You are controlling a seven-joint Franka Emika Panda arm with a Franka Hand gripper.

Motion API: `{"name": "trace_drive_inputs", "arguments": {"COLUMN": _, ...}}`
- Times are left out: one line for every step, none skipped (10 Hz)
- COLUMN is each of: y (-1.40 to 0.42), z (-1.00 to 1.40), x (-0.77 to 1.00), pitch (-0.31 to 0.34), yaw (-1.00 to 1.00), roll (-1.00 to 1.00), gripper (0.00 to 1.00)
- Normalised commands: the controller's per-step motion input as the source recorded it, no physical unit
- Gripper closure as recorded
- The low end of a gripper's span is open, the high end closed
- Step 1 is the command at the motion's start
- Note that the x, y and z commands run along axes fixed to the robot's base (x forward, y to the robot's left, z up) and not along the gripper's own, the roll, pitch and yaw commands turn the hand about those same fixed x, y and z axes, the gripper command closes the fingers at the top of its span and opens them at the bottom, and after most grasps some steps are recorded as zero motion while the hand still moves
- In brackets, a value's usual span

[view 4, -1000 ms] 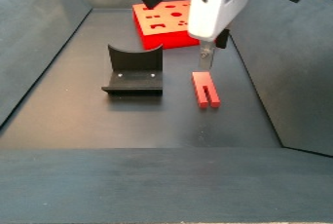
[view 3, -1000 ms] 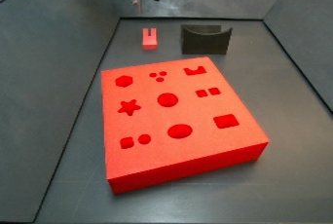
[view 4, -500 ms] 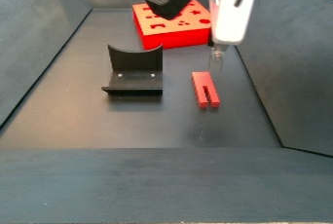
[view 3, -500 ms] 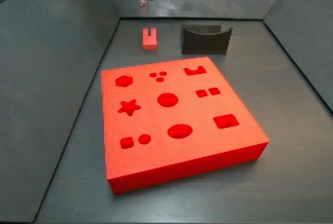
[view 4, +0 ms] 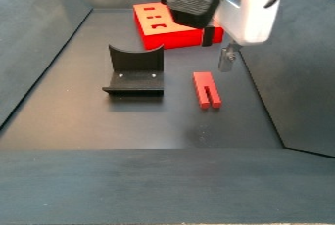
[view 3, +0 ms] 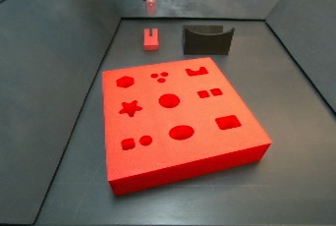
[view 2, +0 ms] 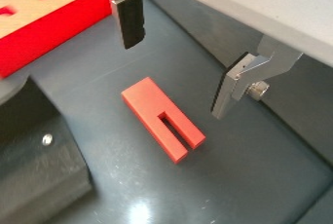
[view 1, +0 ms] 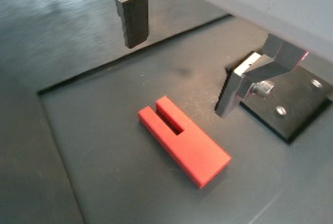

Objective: Pick up the double-square object. Move up. Rotate the double-square object. Place the double-square object on the fixture. Regrasp the double-square object. Move to above the board. Insert the double-square object.
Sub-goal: Rotate the double-square object.

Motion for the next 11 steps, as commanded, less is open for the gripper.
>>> {"name": "trace_drive_inputs", "arguments": {"y": 0.0, "z": -0.03, "x": 0.04, "pitch": -0.014, "yaw": 1.0, "roll": 0.0, "gripper": 0.0}}
{"name": "trace_drive_inputs", "arguments": {"y": 0.0, "z": -0.03, "x": 0.04, "pitch": -0.015, "yaw": 1.0, "roll": 0.0, "gripper": 0.0}}
{"name": "trace_drive_inputs", "arguments": {"y": 0.0, "z": -0.03, "x": 0.04, "pitch": -0.016, "yaw": 1.0, "roll": 0.0, "gripper": 0.0}}
{"name": "trace_drive_inputs", "arguments": {"y": 0.0, "z": -0.03, "x": 0.04, "pitch": -0.017, "yaw": 1.0, "roll": 0.0, "gripper": 0.0}}
{"name": "trace_drive_inputs", "arguments": {"y": 0.0, "z": -0.03, "x": 0.04, "pitch": -0.018, "yaw": 1.0, "roll": 0.0, "gripper": 0.0}}
{"name": "trace_drive_inputs", "arguments": {"y": 0.0, "z": -0.03, "x": 0.04, "pitch": -0.019, "yaw": 1.0, "roll": 0.0, "gripper": 0.0}}
{"name": "trace_drive_inputs", "arguments": {"y": 0.0, "z": -0.03, "x": 0.04, "pitch": -0.02, "yaw": 1.0, "roll": 0.0, "gripper": 0.0}}
{"name": "trace_drive_inputs", "arguments": {"y": 0.0, "z": -0.03, "x": 0.04, "pitch": -0.022, "yaw": 1.0, "roll": 0.0, "gripper": 0.0}}
{"name": "trace_drive_inputs", "arguments": {"y": 0.0, "z": -0.03, "x": 0.04, "pitch": -0.024, "yaw": 1.0, "roll": 0.0, "gripper": 0.0}}
{"name": "trace_drive_inputs", "arguments": {"y": 0.0, "z": -0.03, "x": 0.04, "pitch": -0.026, "yaw": 1.0, "roll": 0.0, "gripper": 0.0}}
{"name": "trace_drive_inputs", "arguments": {"y": 0.0, "z": -0.03, "x": 0.04, "pitch": -0.029, "yaw": 1.0, "roll": 0.01, "gripper": 0.0}}
